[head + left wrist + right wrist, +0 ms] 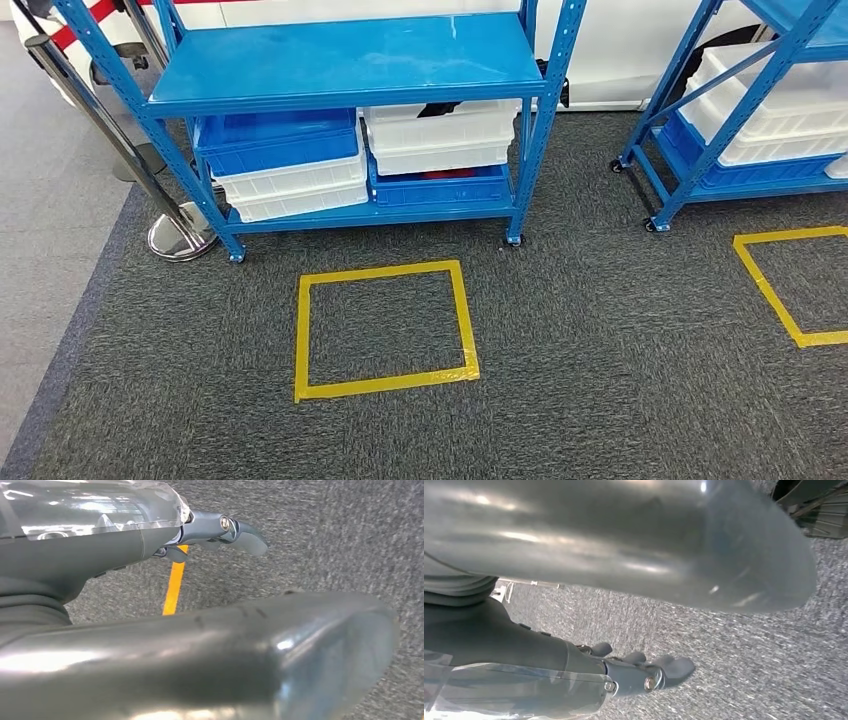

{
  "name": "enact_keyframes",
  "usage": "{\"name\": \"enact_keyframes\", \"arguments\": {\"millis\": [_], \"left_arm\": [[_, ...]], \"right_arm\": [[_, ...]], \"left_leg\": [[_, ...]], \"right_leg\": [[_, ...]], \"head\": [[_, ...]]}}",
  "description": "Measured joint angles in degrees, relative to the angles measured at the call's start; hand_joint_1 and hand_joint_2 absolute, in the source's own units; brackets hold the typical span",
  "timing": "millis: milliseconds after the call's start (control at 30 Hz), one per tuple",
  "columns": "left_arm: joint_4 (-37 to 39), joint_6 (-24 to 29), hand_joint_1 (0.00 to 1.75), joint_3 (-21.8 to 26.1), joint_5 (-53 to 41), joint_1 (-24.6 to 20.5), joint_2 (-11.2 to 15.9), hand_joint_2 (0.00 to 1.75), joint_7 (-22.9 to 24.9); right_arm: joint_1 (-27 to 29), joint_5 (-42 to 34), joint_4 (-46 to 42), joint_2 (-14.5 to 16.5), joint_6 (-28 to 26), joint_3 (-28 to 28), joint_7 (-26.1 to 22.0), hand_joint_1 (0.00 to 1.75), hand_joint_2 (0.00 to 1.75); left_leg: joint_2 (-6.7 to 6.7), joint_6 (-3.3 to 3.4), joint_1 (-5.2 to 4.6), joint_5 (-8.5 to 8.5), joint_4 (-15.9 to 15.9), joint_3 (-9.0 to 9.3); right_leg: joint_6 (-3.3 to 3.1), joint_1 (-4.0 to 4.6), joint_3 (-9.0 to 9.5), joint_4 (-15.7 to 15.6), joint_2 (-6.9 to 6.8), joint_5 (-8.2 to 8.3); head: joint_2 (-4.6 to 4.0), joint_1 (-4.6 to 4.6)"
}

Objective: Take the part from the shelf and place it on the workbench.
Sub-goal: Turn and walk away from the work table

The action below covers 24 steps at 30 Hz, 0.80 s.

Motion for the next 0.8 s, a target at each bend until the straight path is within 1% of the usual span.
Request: {"name": "enact_keyframes", "arguments": {"millis": [33, 67, 100, 133, 200, 233, 267, 300, 333, 367, 400, 433, 467, 500, 533, 567, 600, 633, 667, 700, 733, 767, 800], "left_arm": [[0.0, 0.0, 0.00, 0.0, 0.0, 0.0, 0.1, 0.00, 0.0], [0.0, 0.0, 0.00, 0.0, 0.0, -0.1, 0.2, 0.00, 0.0], [0.0, 0.0, 0.00, 0.0, -0.1, -0.1, 0.2, 0.00, 0.0], [0.0, 0.0, 0.00, 0.0, -0.1, -0.1, 0.3, 0.00, 0.0], [0.0, 0.0, 0.00, 0.0, -0.1, 0.0, 0.2, 0.00, 0.0], [0.0, 0.0, 0.00, 0.0, -0.1, 0.0, 0.1, 0.00, 0.0], [0.0, -0.1, 0.00, 0.0, -0.1, 0.0, 0.1, 0.00, 0.0], [0.0, -0.1, 0.00, 0.0, -0.1, 0.0, 0.1, 0.00, 0.0], [0.0, -0.1, 0.00, 0.0, -0.1, 0.0, 0.1, 0.00, 0.0], [0.0, -0.1, 0.00, 0.0, -0.1, 0.0, 0.0, 0.00, 0.0], [0.0, -0.1, 0.00, 0.0, -0.1, 0.0, 0.0, 0.00, 0.0], [0.0, -0.1, 0.00, 0.0, -0.1, 0.1, 0.0, 0.00, 0.0], [0.0, -0.1, 0.00, 0.0, -0.1, 0.2, 0.0, 0.00, 0.0], [0.0, -0.1, 0.00, 0.0, -0.1, 0.3, -0.1, 0.00, 0.0], [0.0, -0.1, 0.00, 0.0, -0.1, 0.2, -0.1, 0.00, 0.1], [0.0, -0.2, 0.00, 0.0, -0.1, 0.2, -0.1, 0.00, 0.1], [0.0, -0.2, 0.00, 0.0, -0.1, 0.1, -0.1, 0.00, 0.2], [0.0, -0.3, 0.00, 0.0, -0.1, 0.1, -0.1, 0.00, 0.3], [0.0, -0.3, 0.00, 0.0, -0.1, 0.0, -0.1, 0.00, 0.3], [0.0, -0.3, 0.00, 0.0, -0.1, 0.0, -0.1, 0.00, 0.3], [0.0, -0.4, 0.00, 0.0, -0.1, -0.1, -0.1, 0.00, 0.3], [0.0, -0.4, 0.00, 0.0, -0.1, -0.1, -0.1, 0.00, 0.3], [0.0, -0.4, 0.00, 0.0, -0.1, -0.2, -0.1, 0.00, 0.3]], "right_arm": [[0.0, 0.0, 0.0, 0.1, 0.0, 0.0, 0.0, 0.00, 0.00], [0.0, 0.0, 0.0, 0.2, 0.0, 0.0, 0.0, 0.00, 0.00], [0.0, -0.1, 0.0, 0.3, 0.1, -0.1, 0.0, 0.00, 0.00], [-0.1, -0.1, 0.0, 0.3, 0.1, -0.2, 0.0, 0.00, 0.00], [-0.2, -0.1, 0.0, 0.3, 0.1, -0.3, 0.0, 0.00, 0.00], [-0.2, -0.1, 0.0, 0.3, 0.1, -0.3, 0.0, 0.00, 0.00], [-0.2, -0.1, 0.0, 0.3, 0.1, -0.3, 0.0, 0.00, 0.00], [-0.2, -0.1, 0.0, 0.3, 0.1, -0.3, 0.0, 0.00, 0.00], [-0.2, -0.1, 0.0, 0.3, 0.1, -0.3, 0.0, 0.00, 0.00], [-0.2, -0.1, 0.0, 0.3, 0.1, -0.3, 0.0, 0.00, 0.00], [-0.2, -0.1, 0.0, 0.3, 0.1, -0.3, 0.0, 0.00, 0.00], [-0.1, -0.1, 0.0, 0.3, 0.1, -0.3, 0.0, 0.00, 0.00], [0.0, -0.2, 0.0, 0.3, 0.1, -0.3, 0.0, 0.00, 0.00], [0.2, -0.2, 0.0, 0.2, 0.1, -0.3, 0.1, 0.00, 0.00], [0.3, -0.2, 0.0, 0.2, 0.2, -0.3, 0.1, 0.00, 0.00], [0.4, -0.2, 0.1, 0.2, 0.2, -0.3, 0.2, 0.00, 0.00], [0.4, -0.2, 0.1, 0.1, 0.2, -0.3, 0.2, 0.00, 0.00], [0.4, -0.2, 0.1, 0.1, 0.2, -0.4, 0.3, 0.00, 0.00], [0.3, -0.2, 0.1, 0.1, 0.2, -0.4, 0.3, 0.00, 0.00], [0.4, -0.2, 0.1, 0.1, 0.2, -0.4, 0.3, 0.00, 0.00], [0.4, -0.2, 0.1, 0.2, 0.2, -0.4, 0.4, 0.00, 0.00], [0.4, -0.3, 0.0, 0.2, 0.2, -0.4, 0.4, 0.00, 0.00], [0.4, -0.3, 0.0, 0.2, 0.2, -0.4, 0.4, 0.00, 0.00]], "left_leg": [[0.25, 0.64, -0.29, 1.12, -3.5, 1.73], [0.48, 1.15, -0.57, 1.58, -6.0, 2.95], [0.63, 1.53, -0.77, 1.31, -7.2, 3.48], [0.60, 1.72, -0.83, 1.04, -7.7, 3.75], [0.28, 2.12, -0.59, 0.90, -8.8, 4.96], [0.17, 2.33, -0.40, 0.82, -9.3, 5.78], [0.11, 2.48, -0.26, 0.70, -9.7, 6.50], [0.09, 2.61, -0.24, 0.48, -9.9, 6.90], [0.03, 2.69, -0.23, 0.18, -9.9, 7.14], [-0.05, 2.69, -0.23, -0.15, -9.9, 7.41], [-0.16, 2.63, -0.20, -0.51, -9.9, 7.82], [-0.29, 2.51, -0.14, -0.91, -9.9, 8.34], [-0.42, 2.31, -0.06, -1.36, -9.8, 9.01], [-0.51, 2.05, 0.01, -1.87, -9.8, 9.59], [-0.59, 1.72, 0.00, -2.34, -9.8, 10.10], [-0.61, 1.34, -0.05, -2.74, -9.7, 10.35], [-0.61, 0.96, -0.10, -3.07, -9.7, 10.49], [-0.60, 0.62, -0.17, -3.22, -9.5, 10.69], [-0.59, 0.32, -0.16, -3.36, -9.3, 10.83], [-0.52, 0.07, -0.10, -3.44, -8.6, 10.79], [-0.43, -0.16, -0.05, -3.61, -6.8, 10.10], [-0.32, -0.42, 0.04, -4.15, -4.1, 8.63], [-0.21, -0.69, 0.14, -5.10, -0.5, 6.42]], "right_leg": [[0.19, 0.10, 0.35, 0.0, -0.07, -0.35], [0.44, 0.12, 0.60, -0.1, -0.17, -0.63], [0.78, 0.10, 0.83, -0.1, -0.28, -0.68], [1.19, 0.13, 1.06, -0.1, -0.36, -0.53], [1.85, 0.10, 1.49, 0.6, -0.35, -0.41], [2.11, 0.07, 1.09, 1.7, -0.18, -0.87], [2.31, 0.01, -0.03, 3.9, 0.03, -1.88], [2.48, -0.13, -1.93, 7.0, 0.26, -3.29], [2.62, -0.24, -4.31, 10.4, 0.36, -4.70], [2.75, -0.36, -6.50, 13.1, 0.41, -5.56], [2.89, -0.46, -8.01, 14.3, 0.42, -5.37], [3.05, -0.53, -8.43, 13.5, 0.42, -3.88], [3.17, -0.63, -7.88, 10.7, 0.42, -1.27], [3.26, -0.72, -6.85, 7.0, 0.44, 1.58], [3.18, -0.67, -5.99, 3.7, 0.47, 3.26], [2.81, -0.57, -5.39, 1.5, 0.49, 4.27], [2.34, -0.45, -5.22, 0.5, 0.52, 4.34], [1.79, -0.30, -5.24, 0.4, 0.52, 3.91], [1.26, -0.32, -4.91, 0.3, 0.53, 4.02], [0.88, -0.37, -4.46, 0.1, 0.50, 3.93], [0.49, -0.42, -3.90, -0.1, 0.42, 3.69], [0.15, -0.49, -3.33, -0.2, 0.34, 3.43], [-0.12, -0.49, -2.88, -0.3, 0.26, 3.09]], "head": [[0.00, -0.01], [0.00, -0.01], [0.00, -0.01], [0.00, -0.02], [0.00, -0.02], [0.00, -0.01], [0.00, 0.00], [0.00, 0.01], [0.00, 0.02], [0.00, 0.02], [0.00, 0.02], [0.00, 0.02], [0.00, 0.02], [0.00, 0.02], [0.00, 0.02], [0.00, 0.02], [0.00, 0.02], [0.00, 0.02], [0.00, 0.02], [0.00, 0.03], [0.00, 0.03], [0.00, 0.02], [0.00, 0.02]]}}
